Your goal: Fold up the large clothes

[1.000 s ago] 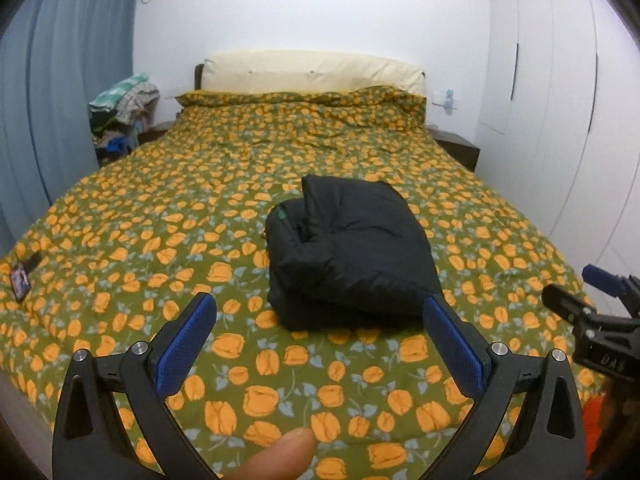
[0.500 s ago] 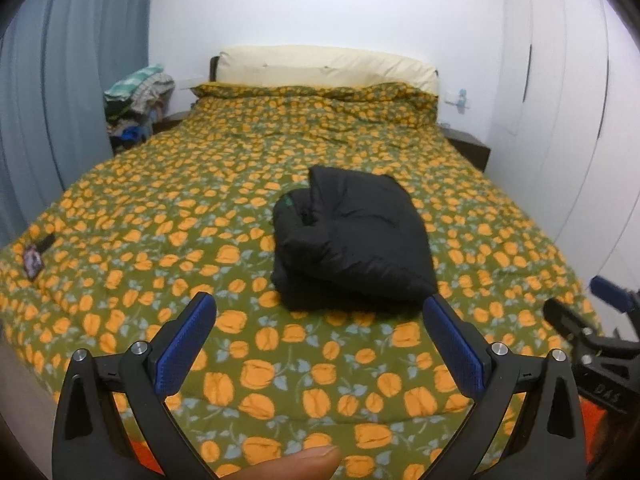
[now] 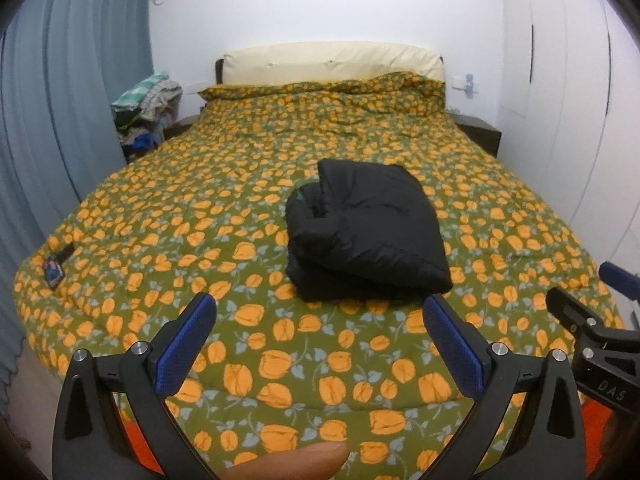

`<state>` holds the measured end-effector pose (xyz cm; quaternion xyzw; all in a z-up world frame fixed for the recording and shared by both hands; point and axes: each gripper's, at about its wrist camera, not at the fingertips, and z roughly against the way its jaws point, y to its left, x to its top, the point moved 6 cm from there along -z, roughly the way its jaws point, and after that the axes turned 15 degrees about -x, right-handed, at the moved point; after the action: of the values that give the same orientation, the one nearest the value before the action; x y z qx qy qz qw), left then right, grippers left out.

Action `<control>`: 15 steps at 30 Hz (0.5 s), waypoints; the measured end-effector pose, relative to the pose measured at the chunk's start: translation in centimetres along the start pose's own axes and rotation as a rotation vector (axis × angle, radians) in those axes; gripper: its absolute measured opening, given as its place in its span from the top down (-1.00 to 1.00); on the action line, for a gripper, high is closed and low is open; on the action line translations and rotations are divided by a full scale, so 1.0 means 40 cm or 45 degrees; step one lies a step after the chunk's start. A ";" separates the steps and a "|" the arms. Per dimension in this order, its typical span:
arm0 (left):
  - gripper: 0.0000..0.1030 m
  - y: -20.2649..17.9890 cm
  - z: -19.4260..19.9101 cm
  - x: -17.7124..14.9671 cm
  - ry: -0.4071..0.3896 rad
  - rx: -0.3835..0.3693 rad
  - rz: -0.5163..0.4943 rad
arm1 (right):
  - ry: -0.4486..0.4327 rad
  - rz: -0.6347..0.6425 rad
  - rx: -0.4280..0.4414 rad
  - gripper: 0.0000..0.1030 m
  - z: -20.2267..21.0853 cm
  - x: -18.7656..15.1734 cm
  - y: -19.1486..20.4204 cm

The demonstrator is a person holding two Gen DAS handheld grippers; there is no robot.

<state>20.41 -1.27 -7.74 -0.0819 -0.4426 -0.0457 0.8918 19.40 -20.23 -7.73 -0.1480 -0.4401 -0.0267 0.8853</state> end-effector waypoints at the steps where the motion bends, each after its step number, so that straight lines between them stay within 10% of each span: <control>1: -0.99 0.001 0.001 -0.001 0.002 0.010 0.000 | 0.002 0.000 -0.001 -0.75 0.001 -0.001 0.000; 15: -0.99 0.011 0.015 0.001 0.038 0.056 0.006 | -0.005 -0.006 0.022 -0.75 0.029 0.010 0.004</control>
<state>20.05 -0.73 -7.39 -0.0627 -0.4300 -0.0350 0.9000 18.77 -19.73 -6.80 -0.1394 -0.4424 -0.0247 0.8856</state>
